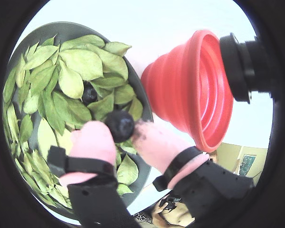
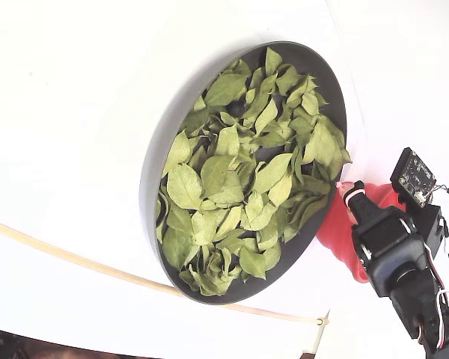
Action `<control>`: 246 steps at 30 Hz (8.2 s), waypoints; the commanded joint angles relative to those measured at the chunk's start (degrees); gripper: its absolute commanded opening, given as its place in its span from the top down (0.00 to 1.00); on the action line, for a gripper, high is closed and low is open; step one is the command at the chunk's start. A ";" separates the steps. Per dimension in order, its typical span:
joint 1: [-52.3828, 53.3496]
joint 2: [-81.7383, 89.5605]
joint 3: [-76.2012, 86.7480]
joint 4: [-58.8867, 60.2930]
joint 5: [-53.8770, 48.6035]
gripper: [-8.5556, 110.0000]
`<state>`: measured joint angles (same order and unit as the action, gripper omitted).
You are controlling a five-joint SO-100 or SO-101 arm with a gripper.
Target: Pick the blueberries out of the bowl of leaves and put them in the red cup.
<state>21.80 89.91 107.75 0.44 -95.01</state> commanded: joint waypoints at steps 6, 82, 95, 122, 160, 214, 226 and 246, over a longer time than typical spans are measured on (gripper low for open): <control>3.43 12.22 -0.44 1.93 -1.58 0.85; 11.07 12.66 -4.39 2.99 -1.85 0.78; 7.56 16.96 -2.20 5.62 -1.67 0.78; -1.05 22.85 3.60 8.61 -2.20 0.79; -13.10 26.72 10.28 10.46 -3.52 0.79; -20.04 3.96 6.68 -4.57 -0.09 0.79; -19.95 -1.05 4.39 -8.26 0.97 0.79; -19.78 -6.68 1.76 -12.74 2.11 0.79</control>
<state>2.11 82.00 112.50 -11.07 -93.52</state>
